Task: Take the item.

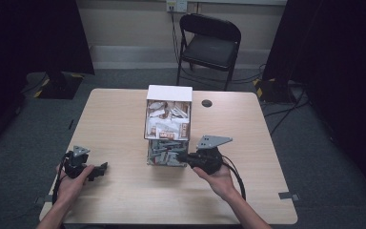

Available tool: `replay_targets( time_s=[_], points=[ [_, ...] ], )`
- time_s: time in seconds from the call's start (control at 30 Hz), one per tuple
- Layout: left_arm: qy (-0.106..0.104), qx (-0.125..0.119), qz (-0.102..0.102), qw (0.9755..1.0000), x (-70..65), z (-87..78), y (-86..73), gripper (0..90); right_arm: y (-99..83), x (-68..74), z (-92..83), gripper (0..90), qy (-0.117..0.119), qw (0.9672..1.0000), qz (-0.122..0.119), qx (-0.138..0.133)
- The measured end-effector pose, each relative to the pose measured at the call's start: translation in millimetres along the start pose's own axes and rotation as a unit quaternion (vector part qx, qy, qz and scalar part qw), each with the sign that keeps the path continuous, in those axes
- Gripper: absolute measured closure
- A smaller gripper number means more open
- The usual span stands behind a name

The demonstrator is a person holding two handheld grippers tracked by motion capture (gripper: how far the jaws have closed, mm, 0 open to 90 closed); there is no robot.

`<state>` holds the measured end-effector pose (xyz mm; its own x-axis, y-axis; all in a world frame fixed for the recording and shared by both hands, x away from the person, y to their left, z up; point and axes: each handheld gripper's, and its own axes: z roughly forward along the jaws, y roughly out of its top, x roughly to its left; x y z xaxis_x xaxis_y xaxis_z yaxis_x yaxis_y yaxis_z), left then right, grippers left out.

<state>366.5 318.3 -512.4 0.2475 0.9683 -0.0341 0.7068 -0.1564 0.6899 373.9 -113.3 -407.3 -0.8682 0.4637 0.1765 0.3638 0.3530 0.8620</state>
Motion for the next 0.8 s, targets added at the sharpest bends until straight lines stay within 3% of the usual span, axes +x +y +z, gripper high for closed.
replay_targets(
  time_s=[0.8],
  points=[
    [0.0,-0.001,0.0,1.0,0.0,0.1,-0.1,0.0,2.3,4.4,-22.1,90.0,0.0,0.9999,-0.006,-0.014]
  ],
)
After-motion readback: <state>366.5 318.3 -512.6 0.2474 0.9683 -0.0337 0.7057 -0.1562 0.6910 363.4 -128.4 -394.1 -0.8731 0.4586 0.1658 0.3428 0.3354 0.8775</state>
